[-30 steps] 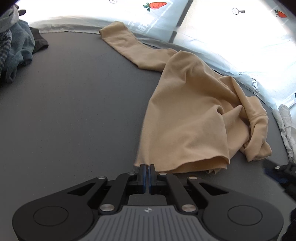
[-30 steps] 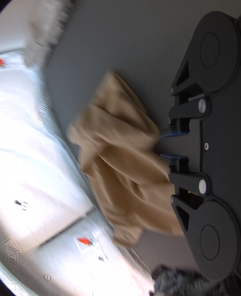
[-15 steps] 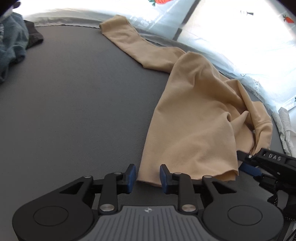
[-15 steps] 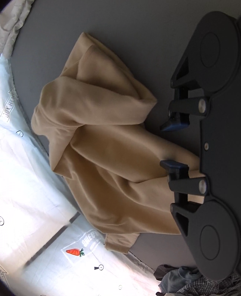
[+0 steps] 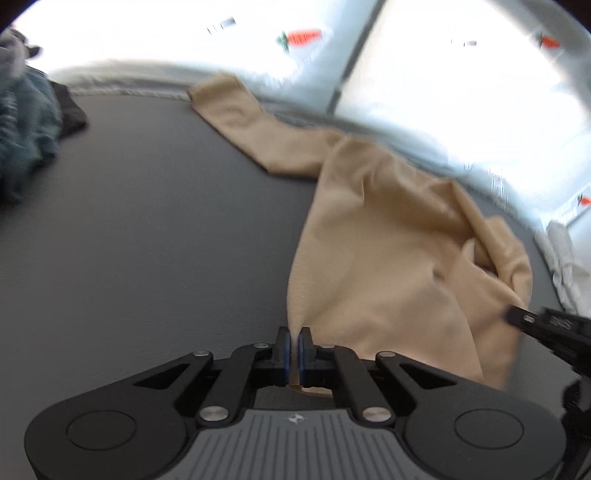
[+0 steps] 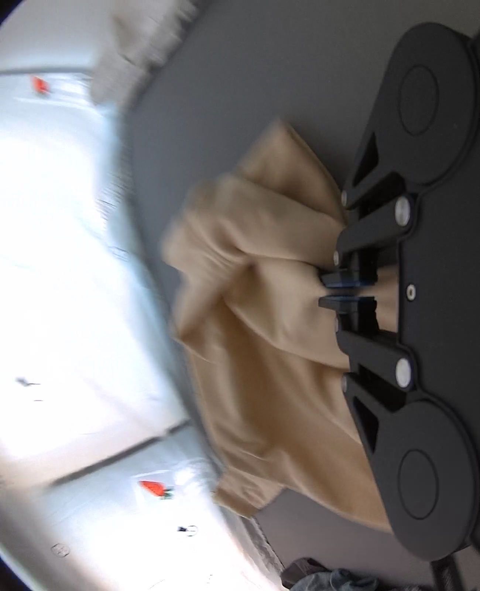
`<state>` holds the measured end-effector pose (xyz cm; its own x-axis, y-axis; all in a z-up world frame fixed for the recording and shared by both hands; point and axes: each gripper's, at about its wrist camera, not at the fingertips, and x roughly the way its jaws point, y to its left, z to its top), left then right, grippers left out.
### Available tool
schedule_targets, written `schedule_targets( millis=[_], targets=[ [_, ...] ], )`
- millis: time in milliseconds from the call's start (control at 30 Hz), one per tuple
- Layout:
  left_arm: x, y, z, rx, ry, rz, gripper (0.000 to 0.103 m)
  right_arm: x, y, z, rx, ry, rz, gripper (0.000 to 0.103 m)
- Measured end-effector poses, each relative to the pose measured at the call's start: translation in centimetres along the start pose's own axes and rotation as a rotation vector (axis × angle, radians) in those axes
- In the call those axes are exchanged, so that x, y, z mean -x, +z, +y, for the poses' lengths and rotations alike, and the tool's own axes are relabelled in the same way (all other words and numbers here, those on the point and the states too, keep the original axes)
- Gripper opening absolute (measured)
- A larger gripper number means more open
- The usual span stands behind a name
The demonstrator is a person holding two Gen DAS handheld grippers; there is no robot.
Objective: Fold clothes
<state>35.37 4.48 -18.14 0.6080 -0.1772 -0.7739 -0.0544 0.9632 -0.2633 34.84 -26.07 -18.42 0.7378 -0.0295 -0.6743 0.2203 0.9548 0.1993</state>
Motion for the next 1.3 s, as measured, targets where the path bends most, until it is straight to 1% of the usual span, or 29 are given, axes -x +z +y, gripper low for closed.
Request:
schedule_targets(
  millis=[33,167,233,300,400,600,767,867,900,933,967,1033,1067,1133,1200,1300],
  targets=[
    [1.0,-0.5,-0.1,0.008,0.007,-0.017,0.004,1.2,0.2,-0.6,0.013,-0.016,-0.033,0.005],
    [4.8,-3.2,-0.8,0.052,0.029,-0.047,0.004,5.8,-0.5,-4.8,-0.01,-0.048,-0.093,0.005],
    [6.5,-4.7,-1.2,0.092,0.017,-0.047,0.004,7.6,-0.8,-6.6,-0.018,-0.046,-0.103,0.004],
    [7.9,-6.3,-1.8,0.132,0.014,-0.041,0.004,9.1,-1.3,-8.2,-0.015,-0.027,-0.086,0.004],
    [9.2,-8.7,-2.9,0.145,0.058,-0.023,0.004,11.3,-2.8,-9.2,0.045,-0.007,-0.066,0.004],
    [11.2,-13.4,-4.6,0.167,0.13,0.03,0.004,12.1,-5.4,-12.1,0.1,0.026,0.02,0.004],
    [11.5,-16.2,-5.3,0.171,0.178,0.094,0.004,11.8,-6.9,-13.6,0.119,0.045,0.089,0.005],
    [11.4,-16.2,-5.4,0.186,0.177,0.114,0.006,11.4,-6.9,-14.1,0.102,0.049,0.117,0.007],
    [11.5,-15.9,-5.4,0.191,0.177,0.108,0.01,11.3,-6.7,-14.1,0.095,0.05,0.116,0.01],
    [11.6,-15.5,-5.5,0.191,0.183,0.096,0.01,11.2,-6.4,-14.2,0.089,0.051,0.114,0.012],
    [11.8,-15.0,-5.6,0.187,0.19,0.08,0.01,11.3,-6.1,-14.1,0.085,0.052,0.104,0.019],
    [12.1,-14.0,-5.6,0.184,0.193,0.048,0.012,11.3,-5.4,-13.9,0.08,0.061,0.081,0.029],
    [12.2,-13.4,-5.5,0.187,0.185,0.033,0.013,11.3,-5.1,-13.7,0.078,0.068,0.068,0.031],
    [12.2,-12.2,-5.4,0.193,0.169,0.008,0.017,11.3,-4.5,-13.3,0.083,0.079,0.045,0.032],
    [11.6,-10.9,-5.4,0.182,0.161,-0.004,0.019,11.2,-3.8,-12.8,0.092,0.081,0.022,0.033],
    [10.1,-9.1,-5.9,0.151,0.154,0.015,0.02,10.5,-2.8,-11.9,0.092,0.076,0.009,0.036]
  ],
)
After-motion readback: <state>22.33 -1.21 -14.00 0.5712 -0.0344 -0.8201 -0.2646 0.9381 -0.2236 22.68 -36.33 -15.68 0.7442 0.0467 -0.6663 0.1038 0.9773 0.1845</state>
